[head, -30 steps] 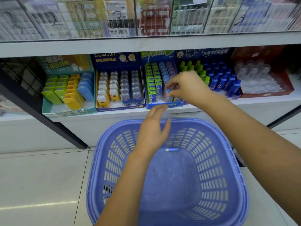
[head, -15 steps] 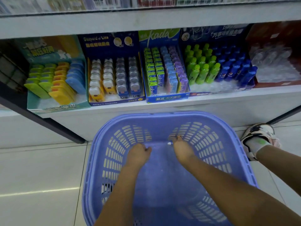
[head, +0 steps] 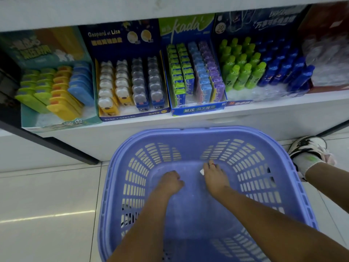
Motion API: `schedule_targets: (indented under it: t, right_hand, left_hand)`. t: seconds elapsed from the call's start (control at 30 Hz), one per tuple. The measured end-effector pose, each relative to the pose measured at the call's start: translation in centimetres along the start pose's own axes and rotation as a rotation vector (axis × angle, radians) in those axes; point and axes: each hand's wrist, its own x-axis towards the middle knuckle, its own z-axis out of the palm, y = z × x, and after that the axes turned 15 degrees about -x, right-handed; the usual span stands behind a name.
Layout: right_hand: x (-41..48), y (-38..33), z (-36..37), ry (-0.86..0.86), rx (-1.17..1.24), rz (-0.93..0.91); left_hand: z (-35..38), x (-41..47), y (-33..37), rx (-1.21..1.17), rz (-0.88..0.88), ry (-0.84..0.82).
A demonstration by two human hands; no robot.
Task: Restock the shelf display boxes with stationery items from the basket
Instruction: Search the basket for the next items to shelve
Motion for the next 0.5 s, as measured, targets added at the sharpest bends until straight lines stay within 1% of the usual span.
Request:
schedule_targets:
  t: [0.07,0.17,0.23,0.3,0.33,0.4,0.43,0.5]
  right_hand:
    - [0.7,0.1,-0.5,-0.033,0.040,-0.002]
    - [1.6,0.5,-0.5,-0.043,0.132,-0.024]
    - [1.9,1.0,-0.4,-0.058,0.194,-0.042]
    - [1.8,1.2,-0.9,-0.059,0.191,-0.083]
    - [1.6,1.2,-1.4,-0.053,0.216,-0.111]
    - [0.8,1.3,-3.0,-0.039,0.345,-0.177]
    - [0.4,1.4,-3.9,-0.013,0.422,-0.210]
    - [-0.5,2.0,-6.0,0.068,0.542,-0.260]
  left_hand:
    - [0.4,0.2,-1.0,0.083,-0.009,-0.029]
    - [0.7,0.5,-2.1,0.035,-0.027,-0.006]
    - [0.9,0.6,-2.0,-0.126,-0.052,0.022]
    - [0.7,0.3,-0.9,-0.360,-0.056,0.022]
    - [0.5,0.1,-0.2,-0.479,-0.045,-0.004]
    - [-0.1,-0.4,1.3,-0.702,-0.036,-0.079]
    - [-0.4,-0.6,1.9,-0.766,-0.025,-0.106]
    - [-1.3,-1.5,3.3,-0.805,0.011,-0.135]
